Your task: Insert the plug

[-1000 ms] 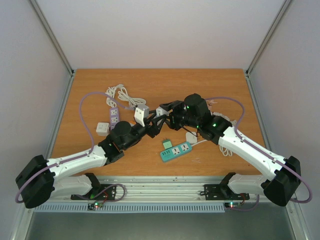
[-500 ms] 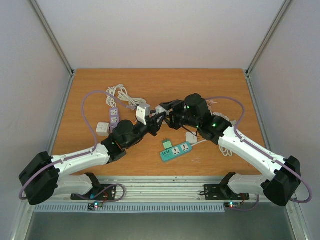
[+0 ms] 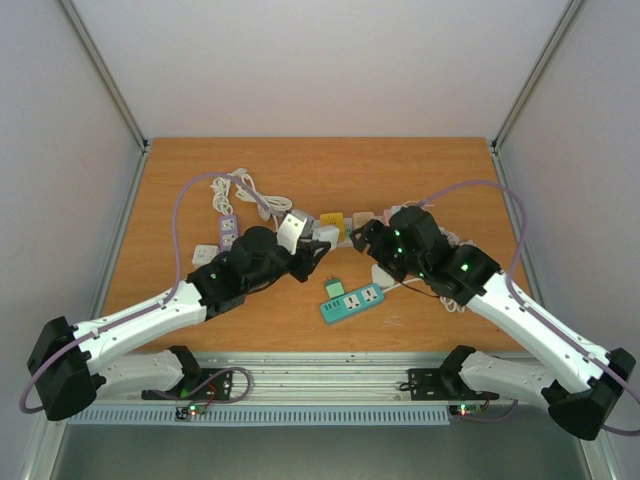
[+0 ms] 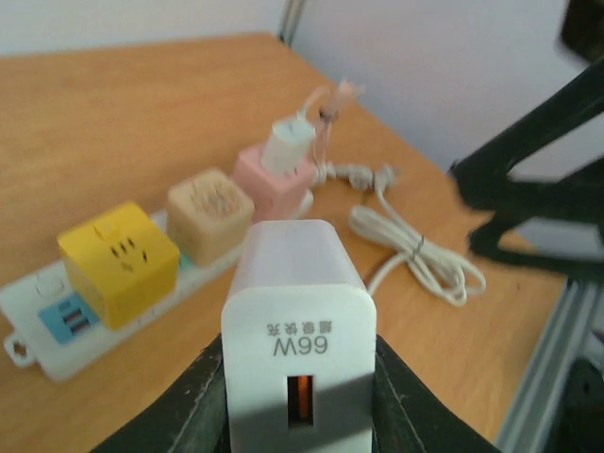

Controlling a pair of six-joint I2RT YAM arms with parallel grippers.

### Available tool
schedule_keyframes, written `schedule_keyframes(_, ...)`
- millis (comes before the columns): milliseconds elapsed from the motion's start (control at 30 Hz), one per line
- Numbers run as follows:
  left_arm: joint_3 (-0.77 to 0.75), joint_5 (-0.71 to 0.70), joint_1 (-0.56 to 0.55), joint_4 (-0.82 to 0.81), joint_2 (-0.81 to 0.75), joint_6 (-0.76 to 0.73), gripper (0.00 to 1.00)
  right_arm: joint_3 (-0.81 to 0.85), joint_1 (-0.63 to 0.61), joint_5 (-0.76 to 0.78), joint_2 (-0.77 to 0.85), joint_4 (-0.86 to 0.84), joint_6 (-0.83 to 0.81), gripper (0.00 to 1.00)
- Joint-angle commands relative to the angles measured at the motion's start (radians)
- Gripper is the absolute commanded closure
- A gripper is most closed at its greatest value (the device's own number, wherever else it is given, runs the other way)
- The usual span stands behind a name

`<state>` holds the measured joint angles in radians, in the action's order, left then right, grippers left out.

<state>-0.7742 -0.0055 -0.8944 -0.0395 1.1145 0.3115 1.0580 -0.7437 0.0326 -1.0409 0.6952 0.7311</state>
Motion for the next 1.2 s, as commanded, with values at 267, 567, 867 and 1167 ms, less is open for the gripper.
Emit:
schedule_keyframes(267, -0.146, 0.259, -0.006, 0.335, 0.127, -0.038, 1.00, -0.044, 0.000, 0.466, 0.143, 0.489, -0.189, 0.09)
schedule_keyframes(567, -0.225, 0.305, -0.058, 0.293, 0.317, -0.085, 0.99, -0.150, 0.166, 0.318, 0.153, 0.337, -0.352, 0.08)
schedule_keyframes(867, -0.463, 0.275, -0.113, 0.468, 0.529, -0.220, 0.99, -0.201, 0.531, -0.037, 0.127, 0.225, -0.509, 0.09)
schedule_keyframes(1167, -0.555, 0.225, -0.155, 0.591, 0.656, -0.363, 1.00, -0.281, 0.648, -0.149, 0.103, 0.149, -0.516, 0.10)
